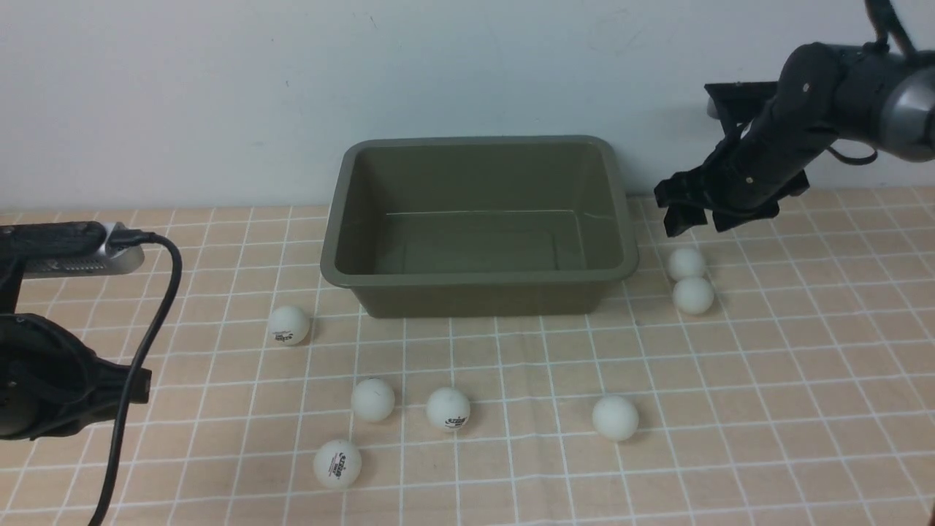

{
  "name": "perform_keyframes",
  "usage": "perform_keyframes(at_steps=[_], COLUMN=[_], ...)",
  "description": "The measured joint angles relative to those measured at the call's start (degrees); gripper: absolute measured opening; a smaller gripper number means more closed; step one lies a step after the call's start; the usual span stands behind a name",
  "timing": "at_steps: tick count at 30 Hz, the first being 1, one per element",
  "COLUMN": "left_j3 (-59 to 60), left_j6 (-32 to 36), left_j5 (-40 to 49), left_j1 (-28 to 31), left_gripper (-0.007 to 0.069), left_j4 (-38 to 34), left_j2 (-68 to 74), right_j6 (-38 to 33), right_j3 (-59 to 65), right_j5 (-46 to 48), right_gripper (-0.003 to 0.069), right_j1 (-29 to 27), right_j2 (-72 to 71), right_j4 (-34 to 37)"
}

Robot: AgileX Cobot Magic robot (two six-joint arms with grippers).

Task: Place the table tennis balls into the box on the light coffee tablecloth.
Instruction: 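Reach for and grasp a ping pong ball on the table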

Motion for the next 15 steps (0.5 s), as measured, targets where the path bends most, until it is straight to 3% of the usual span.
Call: perform_keyframes(at_steps=[15], left_j3=[0.0], left_j6=[0.13], left_j5=[0.0], left_j1=[0.0], left_gripper=[-0.0069], left_j4=[-0.06], left_j2=[0.0], right_j6=[-0.04], right_j3=[-0.11], right_j5=[-0.2], right_gripper=[0.0447], right_j1=[0.0], right_j2=[2.24], right_j4=[0.83])
